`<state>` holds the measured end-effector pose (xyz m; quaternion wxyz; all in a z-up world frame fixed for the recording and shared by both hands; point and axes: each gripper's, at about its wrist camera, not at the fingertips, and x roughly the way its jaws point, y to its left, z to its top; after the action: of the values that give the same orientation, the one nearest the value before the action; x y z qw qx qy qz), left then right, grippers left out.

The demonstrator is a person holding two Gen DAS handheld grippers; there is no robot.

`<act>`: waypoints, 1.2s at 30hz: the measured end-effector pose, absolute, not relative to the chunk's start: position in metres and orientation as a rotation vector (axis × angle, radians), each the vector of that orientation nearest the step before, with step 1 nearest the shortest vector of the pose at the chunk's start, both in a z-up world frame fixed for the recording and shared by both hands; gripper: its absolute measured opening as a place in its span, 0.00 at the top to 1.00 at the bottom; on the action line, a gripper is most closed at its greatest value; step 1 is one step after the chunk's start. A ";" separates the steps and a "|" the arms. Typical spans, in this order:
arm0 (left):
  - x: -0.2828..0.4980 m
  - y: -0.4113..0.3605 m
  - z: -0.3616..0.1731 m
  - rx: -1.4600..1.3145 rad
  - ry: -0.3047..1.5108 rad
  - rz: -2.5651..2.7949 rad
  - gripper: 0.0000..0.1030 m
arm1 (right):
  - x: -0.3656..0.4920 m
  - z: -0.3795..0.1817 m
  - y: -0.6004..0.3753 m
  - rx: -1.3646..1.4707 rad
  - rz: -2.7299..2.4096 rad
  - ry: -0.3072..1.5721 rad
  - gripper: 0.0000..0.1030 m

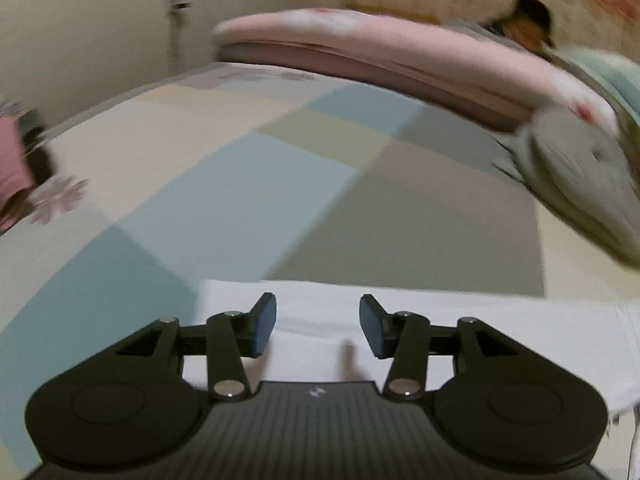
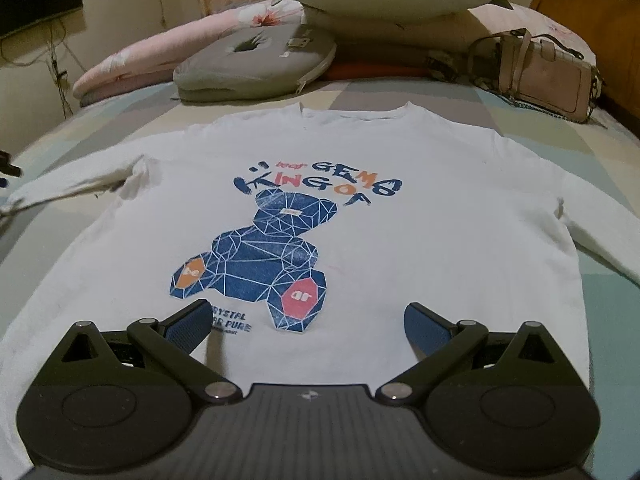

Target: Fold clothes

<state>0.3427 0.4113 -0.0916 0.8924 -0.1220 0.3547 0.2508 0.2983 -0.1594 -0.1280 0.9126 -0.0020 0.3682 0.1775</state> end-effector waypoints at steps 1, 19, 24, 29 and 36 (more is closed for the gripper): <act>0.347 0.408 -0.097 -0.252 0.753 0.515 0.52 | 0.298 -0.128 -0.160 -0.002 0.365 0.760 0.00; 0.398 0.255 -0.076 -0.171 0.749 0.269 0.33 | 0.295 -0.124 -0.164 0.047 0.385 0.773 0.00; 0.403 0.220 -0.115 -0.095 0.721 0.331 0.34 | 0.299 -0.126 -0.168 0.072 0.376 0.781 0.00; 0.378 0.210 -0.135 -0.005 0.677 0.338 0.22 | 0.299 -0.123 -0.171 0.095 0.372 0.788 0.00; 0.379 0.203 -0.110 0.012 0.760 0.375 0.21 | 0.299 -0.120 -0.177 0.123 0.366 0.786 0.00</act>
<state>0.3788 0.2031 -0.1098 0.9116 0.0057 0.3687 0.1817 0.2995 -0.1767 -0.1201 0.9056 0.0597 0.3807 0.1772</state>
